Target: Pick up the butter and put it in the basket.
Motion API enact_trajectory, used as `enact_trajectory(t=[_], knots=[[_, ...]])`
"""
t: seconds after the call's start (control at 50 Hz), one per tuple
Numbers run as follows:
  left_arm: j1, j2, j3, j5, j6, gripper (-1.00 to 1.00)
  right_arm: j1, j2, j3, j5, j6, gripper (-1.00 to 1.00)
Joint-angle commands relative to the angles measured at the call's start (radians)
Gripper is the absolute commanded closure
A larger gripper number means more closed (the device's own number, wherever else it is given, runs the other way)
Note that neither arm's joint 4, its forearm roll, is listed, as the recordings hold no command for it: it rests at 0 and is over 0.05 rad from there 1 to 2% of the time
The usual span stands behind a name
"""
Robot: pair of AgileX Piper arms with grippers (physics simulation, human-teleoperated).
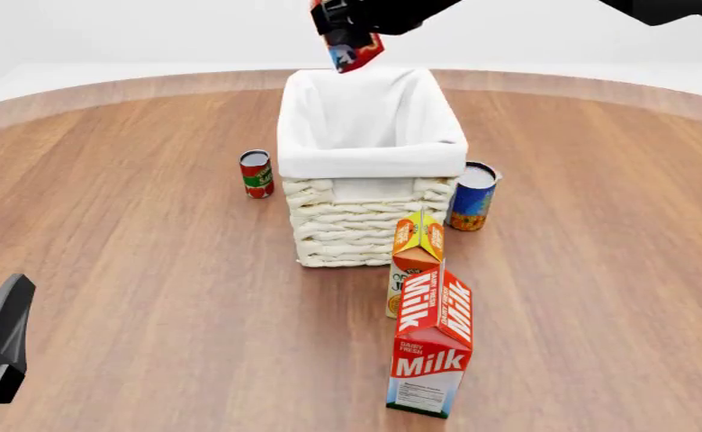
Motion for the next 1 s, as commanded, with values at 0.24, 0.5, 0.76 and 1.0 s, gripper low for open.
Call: enact_trajectory(t=[0.24,0.5,0.76,1.0], knots=[[0.0,0.0,0.0,0.0,0.0,-1.0,-0.031,0.076,-0.049,-0.063,0.037,1.0],[0.0,0.0,0.0,0.0,0.0,-1.0,-0.038,0.12,-0.054,-0.117,0.068,1.0],[0.0,0.0,0.0,0.0,0.0,-1.0,-0.059,0.142,-0.054,-0.153,0.09,1.0],[0.0,0.0,0.0,0.0,0.0,-1.0,-0.062,0.173,-0.08,-0.159,0.101,1.0]])
